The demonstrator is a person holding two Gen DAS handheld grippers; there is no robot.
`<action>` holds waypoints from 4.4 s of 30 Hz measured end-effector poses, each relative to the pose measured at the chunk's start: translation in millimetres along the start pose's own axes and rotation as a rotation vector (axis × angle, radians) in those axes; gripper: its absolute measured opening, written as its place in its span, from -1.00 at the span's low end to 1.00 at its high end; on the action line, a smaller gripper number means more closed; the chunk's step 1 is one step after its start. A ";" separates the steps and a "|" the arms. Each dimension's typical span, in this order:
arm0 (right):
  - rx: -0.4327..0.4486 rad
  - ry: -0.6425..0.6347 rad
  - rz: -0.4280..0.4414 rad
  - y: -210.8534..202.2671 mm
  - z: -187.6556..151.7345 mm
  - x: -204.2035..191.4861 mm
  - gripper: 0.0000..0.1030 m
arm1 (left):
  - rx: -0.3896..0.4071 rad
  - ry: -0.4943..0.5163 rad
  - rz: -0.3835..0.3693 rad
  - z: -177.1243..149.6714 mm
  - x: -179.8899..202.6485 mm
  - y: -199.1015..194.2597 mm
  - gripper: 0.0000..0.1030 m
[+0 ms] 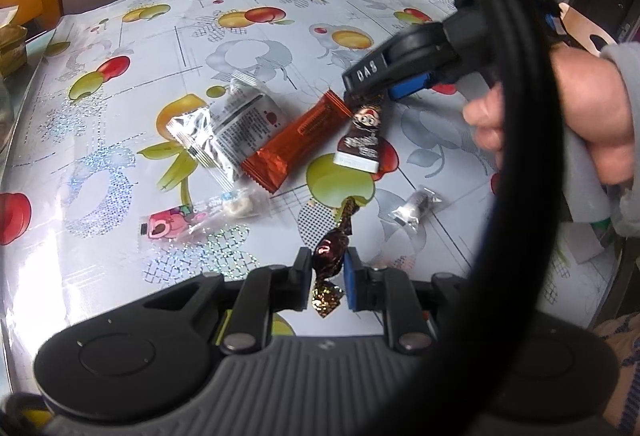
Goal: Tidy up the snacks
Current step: 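Grasp the brown-and-white tube snack with the right gripper while the left holds the candy, then carry the candy and tube snack over the white box with both grippers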
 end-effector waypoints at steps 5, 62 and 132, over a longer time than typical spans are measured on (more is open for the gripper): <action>0.010 -0.078 0.013 -2.6 -5.3 -3.3 -0.21 | 0.005 -0.010 0.003 0.6 -2.2 -0.5 -0.75; 0.154 -0.151 0.178 -115.9 -28.4 18.4 -0.54 | 0.096 -0.067 0.072 35.4 22.6 -7.9 -0.75; 0.295 0.187 -0.097 -222.5 -88.0 188.7 -0.54 | 0.104 0.228 -0.221 109.6 218.0 13.8 -0.75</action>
Point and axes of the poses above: each gripper's, at about its wrist camera, not at the fingertips, and y roughly the way its jaws point, x to its right, z to its top, the point moved 3 cm from there along y, roughly the way its jaws point, and after that the axes turned 8 degrees about -y, right-handed, at the moved point
